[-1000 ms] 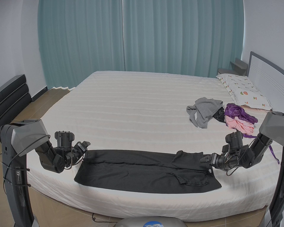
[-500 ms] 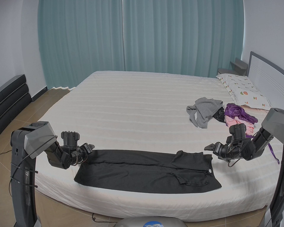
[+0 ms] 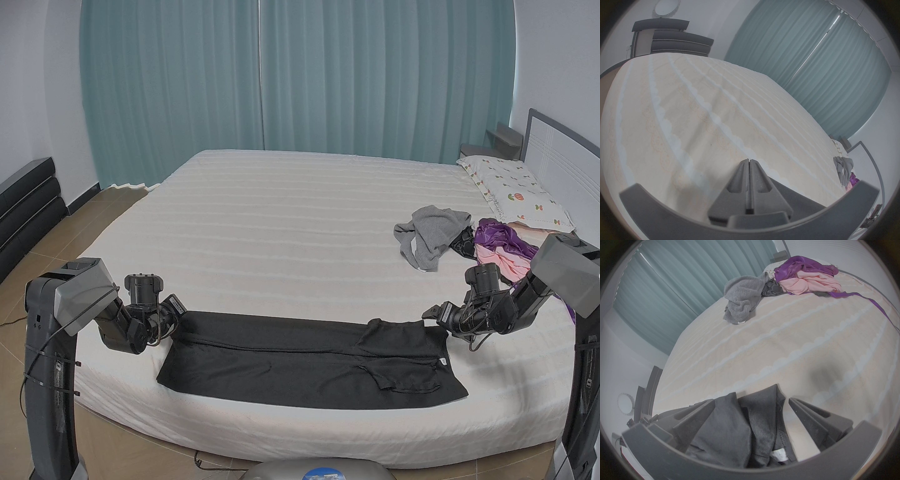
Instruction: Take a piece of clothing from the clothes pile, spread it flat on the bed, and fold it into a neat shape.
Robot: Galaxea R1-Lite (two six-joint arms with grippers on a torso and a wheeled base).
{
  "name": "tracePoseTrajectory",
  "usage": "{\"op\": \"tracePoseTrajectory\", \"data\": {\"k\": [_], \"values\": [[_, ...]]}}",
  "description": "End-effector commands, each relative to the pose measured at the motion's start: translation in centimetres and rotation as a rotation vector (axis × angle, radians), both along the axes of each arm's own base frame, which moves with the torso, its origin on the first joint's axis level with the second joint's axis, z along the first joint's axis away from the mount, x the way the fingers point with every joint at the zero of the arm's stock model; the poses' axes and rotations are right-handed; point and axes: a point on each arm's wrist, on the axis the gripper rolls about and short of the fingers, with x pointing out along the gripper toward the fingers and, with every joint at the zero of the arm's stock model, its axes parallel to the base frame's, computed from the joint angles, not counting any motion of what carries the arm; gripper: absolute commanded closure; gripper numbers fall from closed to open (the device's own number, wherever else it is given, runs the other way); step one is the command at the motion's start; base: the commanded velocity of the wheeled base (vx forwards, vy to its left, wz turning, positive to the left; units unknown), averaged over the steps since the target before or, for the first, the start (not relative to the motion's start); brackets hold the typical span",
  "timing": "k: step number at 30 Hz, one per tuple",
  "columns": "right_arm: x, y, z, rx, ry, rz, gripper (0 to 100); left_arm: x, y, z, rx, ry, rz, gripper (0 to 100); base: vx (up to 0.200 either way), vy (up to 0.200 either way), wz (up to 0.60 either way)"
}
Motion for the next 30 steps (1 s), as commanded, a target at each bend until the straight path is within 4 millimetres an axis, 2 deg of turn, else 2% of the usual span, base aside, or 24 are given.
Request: {"op": "tracePoseTrajectory", "data": {"k": [1,8,9,18,30], "values": [[0.9,0.8,-1.5,0.002,0.025,-0.008,0,0.1,0.3,0.0,-0.002,-0.004,0.012,100,0.0,0.0,0.0],[2.2,1.4,-2.1,-0.026,0.053,-0.044,0,0.0,0.3,-0.1,0.0,-0.001,0.009,100,0.0,0.0,0.0],[2.3,1.6,-2.1,-0.027,0.055,-0.043,100,0.0,0.3,-0.1,0.0,0.001,0.009,100,0.0,0.0,0.0],[3.4,0.6,-0.6,-0.001,0.005,-0.135,100,0.0,0.1,-0.2,0.0,0.001,0.006,100,0.0,0.0,0.0],[3.2,0.5,-0.8,-0.004,0.009,-0.139,100,0.1,0.1,-0.1,-0.004,-0.004,0.005,100,0.0,0.0,0.0]]}}
